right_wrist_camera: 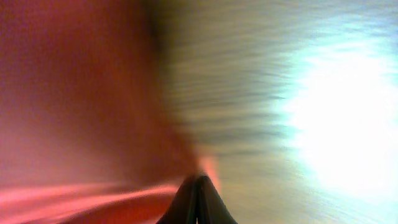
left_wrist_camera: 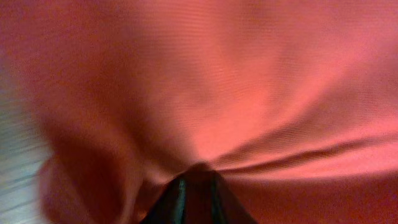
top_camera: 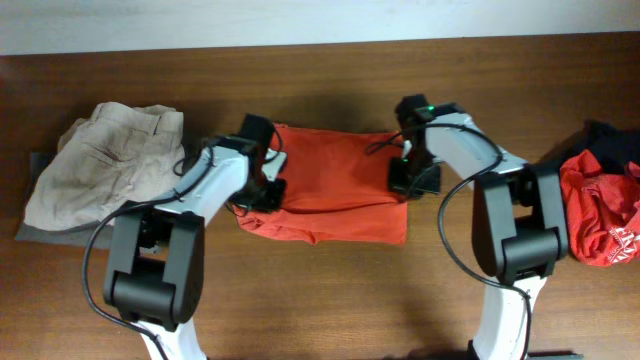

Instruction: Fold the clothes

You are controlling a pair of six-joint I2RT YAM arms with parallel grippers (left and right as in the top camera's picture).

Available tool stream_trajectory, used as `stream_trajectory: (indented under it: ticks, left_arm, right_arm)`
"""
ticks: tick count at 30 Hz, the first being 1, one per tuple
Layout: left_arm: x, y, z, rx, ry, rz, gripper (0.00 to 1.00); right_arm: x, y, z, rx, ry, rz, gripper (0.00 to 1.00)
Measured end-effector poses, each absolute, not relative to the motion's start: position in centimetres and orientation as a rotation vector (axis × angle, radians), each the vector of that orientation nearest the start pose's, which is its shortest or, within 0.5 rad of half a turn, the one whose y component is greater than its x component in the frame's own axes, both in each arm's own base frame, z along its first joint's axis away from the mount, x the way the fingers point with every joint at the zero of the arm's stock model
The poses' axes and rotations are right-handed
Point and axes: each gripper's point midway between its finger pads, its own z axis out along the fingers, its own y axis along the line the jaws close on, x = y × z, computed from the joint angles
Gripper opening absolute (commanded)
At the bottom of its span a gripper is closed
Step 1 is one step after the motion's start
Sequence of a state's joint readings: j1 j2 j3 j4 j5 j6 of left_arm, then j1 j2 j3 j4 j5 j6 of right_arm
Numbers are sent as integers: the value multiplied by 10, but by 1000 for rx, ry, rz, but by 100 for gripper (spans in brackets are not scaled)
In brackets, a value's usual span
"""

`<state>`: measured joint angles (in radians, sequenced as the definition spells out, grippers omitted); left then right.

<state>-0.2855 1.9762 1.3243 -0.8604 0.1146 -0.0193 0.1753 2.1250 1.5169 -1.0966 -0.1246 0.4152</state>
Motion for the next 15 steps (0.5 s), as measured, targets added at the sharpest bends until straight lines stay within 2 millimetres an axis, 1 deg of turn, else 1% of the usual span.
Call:
stream_trajectory:
  ticks: [1, 2, 4, 5, 7, 9, 11, 13, 15]
  left_arm:
    - [356, -111, 14, 365, 3067, -147, 27]
    - [360, -102, 17, 328, 3067, -125, 31]
    - [372, -91, 27, 255, 3054, -114, 39]
    - [379, -89, 34, 237, 3033, -117, 41]
    - [396, -93, 55, 230, 2965, -139, 45]
    - [412, -104, 78, 248, 2871, -170, 45]
    - [434, -120, 102, 275, 2744, -209, 44]
    - [448, -131, 112, 302, 2665, -229, 40]
    - [460, -142, 116, 339, 2603, -247, 37]
  right_arm:
    - [350, 72, 7, 438, 3289, 98, 4]
    - [351, 65, 8, 438, 3293, 96, 4]
    - [357, 59, 16, 405, 3288, 161, 4]
    - [362, 61, 22, 375, 3276, 213, 4]
    - [374, 72, 37, 310, 3233, 332, 4]
    - [389, 91, 61, 228, 3147, 481, 4]
    - [411, 115, 88, 138, 3007, 655, 4]
    - [425, 130, 99, 93, 2924, 732, 4]
    - [433, 145, 105, 69, 2873, 787, 4]
